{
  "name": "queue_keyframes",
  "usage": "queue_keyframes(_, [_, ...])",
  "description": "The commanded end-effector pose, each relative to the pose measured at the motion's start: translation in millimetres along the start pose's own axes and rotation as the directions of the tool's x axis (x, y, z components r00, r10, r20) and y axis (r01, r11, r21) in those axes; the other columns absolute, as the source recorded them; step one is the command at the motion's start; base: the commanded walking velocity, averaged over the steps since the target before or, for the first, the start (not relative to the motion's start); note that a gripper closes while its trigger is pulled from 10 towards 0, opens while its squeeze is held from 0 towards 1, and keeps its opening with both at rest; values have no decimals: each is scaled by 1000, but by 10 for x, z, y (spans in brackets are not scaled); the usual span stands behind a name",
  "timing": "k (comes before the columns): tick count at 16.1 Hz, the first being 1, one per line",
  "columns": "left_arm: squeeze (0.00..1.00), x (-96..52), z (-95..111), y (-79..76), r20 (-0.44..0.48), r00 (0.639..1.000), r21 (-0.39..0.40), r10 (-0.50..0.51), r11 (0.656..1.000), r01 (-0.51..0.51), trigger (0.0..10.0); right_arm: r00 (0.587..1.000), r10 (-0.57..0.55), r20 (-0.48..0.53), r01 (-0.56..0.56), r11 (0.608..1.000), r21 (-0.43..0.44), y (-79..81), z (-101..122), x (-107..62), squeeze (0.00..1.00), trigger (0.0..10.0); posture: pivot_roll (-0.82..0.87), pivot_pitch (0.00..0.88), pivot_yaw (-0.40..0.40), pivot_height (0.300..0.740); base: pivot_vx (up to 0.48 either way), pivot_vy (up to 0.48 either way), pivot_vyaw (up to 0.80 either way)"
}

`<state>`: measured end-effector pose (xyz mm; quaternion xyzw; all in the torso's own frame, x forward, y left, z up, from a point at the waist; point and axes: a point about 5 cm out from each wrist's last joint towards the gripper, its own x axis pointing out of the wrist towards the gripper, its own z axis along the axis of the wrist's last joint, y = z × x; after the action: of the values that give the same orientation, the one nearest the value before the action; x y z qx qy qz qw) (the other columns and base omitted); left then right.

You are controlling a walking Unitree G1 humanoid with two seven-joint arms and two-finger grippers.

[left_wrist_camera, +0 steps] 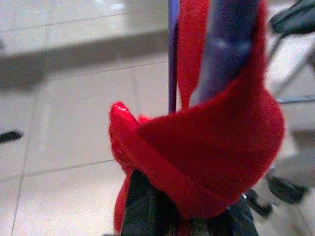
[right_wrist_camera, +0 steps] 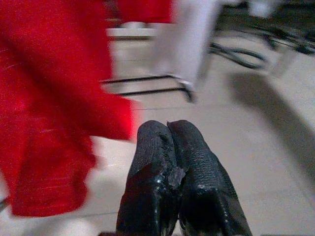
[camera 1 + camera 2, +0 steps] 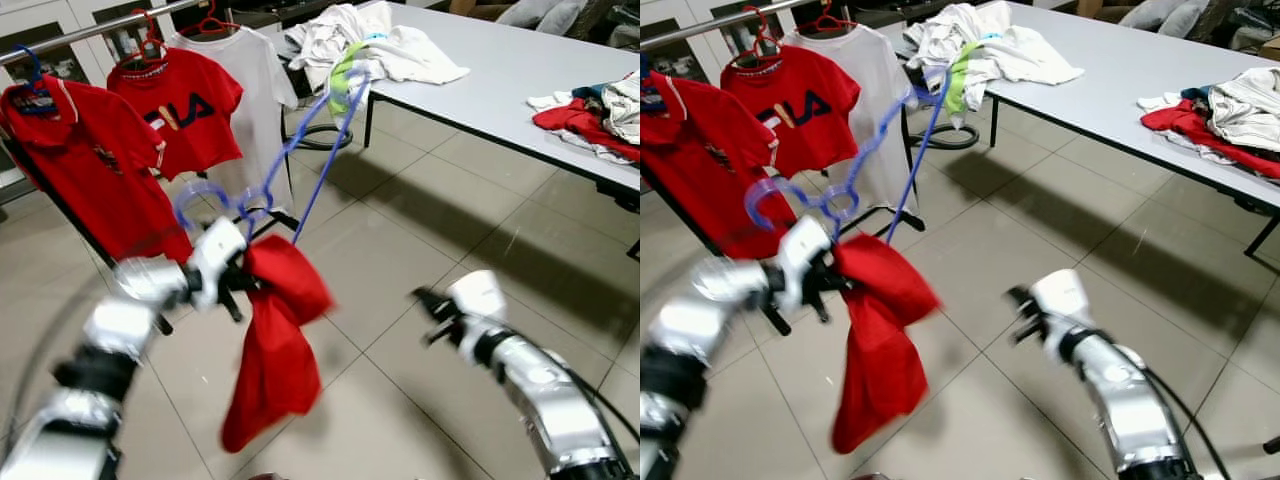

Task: Hang hanger

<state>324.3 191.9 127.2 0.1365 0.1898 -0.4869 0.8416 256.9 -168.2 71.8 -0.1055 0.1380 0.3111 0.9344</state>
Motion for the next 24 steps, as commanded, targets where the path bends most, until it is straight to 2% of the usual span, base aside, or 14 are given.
queue_keyframes(1, [0, -67, 120, 38, 9, 997, 21, -79, 997, 79, 0, 990, 134, 41, -131, 989, -67, 137, 118, -4, 0, 10000, -70, 0, 116, 740, 0, 0, 0])
queue_keyframes(2, [0, -124, 277, 105, 39, 990, 30, -135, 991, 134, 0, 977, 207, 59, -199, 973, -118, 193, 193, -3, 0, 10000, -68, 0, 115, 740, 0, 0, 0])
queue_keyframes(4, [0, -168, 452, 152, 64, 973, 86, -220, 973, 214, 0, 959, 261, 109, -240, 955, -176, 201, 320, 0, 0, 10000, -72, 0, 116, 740, 0, 0, 0])
queue_keyframes(6, [0, -159, 514, 119, 61, 958, 131, -281, 954, 271, 0, 943, 296, 154, -263, 943, -203, 217, 443, 1, 0, 10000, -72, 0, 116, 740, 0, 0, 0])
queue_keyframes(8, [0, -134, 526, 44, 38, 935, 173, -354, 924, 343, 0, 908, 367, 201, -311, 913, -264, 317, 628, 2, 0, 10000, -93, 0, 121, 740, 0, 0, 0])
queue_keyframes(10, [0, -122, 545, 17, 51, 922, 187, -384, 910, 369, 0, 881, 419, 219, -340, 884, -321, 401, 733, -20, 0, 10000, -95, 0, 114, 740, 0, 0, 0])
queue_keyframes(14, [0, -92, 551, -40, 60, 910, 202, -411, 897, 392, 0, 863, 448, 233, -346, 861, -373, 409, 831, 12, 0, 10000, -84, 0, 107, 740, 0, 0, 0])
queue_keyframes(15, [0, -80, 493, -12, 14, 929, 208, -369, 910, 359, 0, 862, 454, 225, -351, 855, -382, 402, 834, 5, 0, 10000, -77, 0, 105, 740, 0, 0, 0])
queue_keyframes(17, [0, -165, 140, 105, -263, 939, 244, -223, 926, 288, 0, 826, 502, 255, -389, 836, -388, 388, 1005, -110, 0, 10000, -64, 0, 105, 740, 0, 0, 0])
queue_keyframes(19, [0, -232, 14, 143, -298, 937, 198, -184, 948, 250, 0, 800, 552, 235, -426, 798, -426, 353, 1125, -236, 0, 10000, -56, 0, 102, 740, 0, 0, 0])
queue_keyframes(21, [0, -314, -151, 145, -370, 915, 196, -159, 950, 245, 0, 786, 582, 209, -439, 764, -473, 283, 1245, -358, 0, 10000, -50, 0, 93, 740, 0, 0, 0])
queue_keyframes(22, [0, -323, -182, 136, -386, 907, 208, -166, 943, 261, 0, 778, 553, 299, -373, 789, -488, 253, 1464, -335, 0, 10000, -52, 0, 85, 740, 0, 0, 0])
queue_keyframes(23, [0, -290, -187, 103, -380, 906, 207, -189, 937, 282, 0, 790, 433, 435, -232, 867, -441, 180, 1712, -205, 0, 10000, -50, 0, 83, 740, 0, 0, 0])
queue_keyframes(24, [0, -271, -193, 84, -387, 901, 219, -197, 929, 297, 0, 802, 365, 472, -152, 890, -430, 128, 1794, -128, 0, 10000, -50, 0, 84, 740, 0, 0, 0])
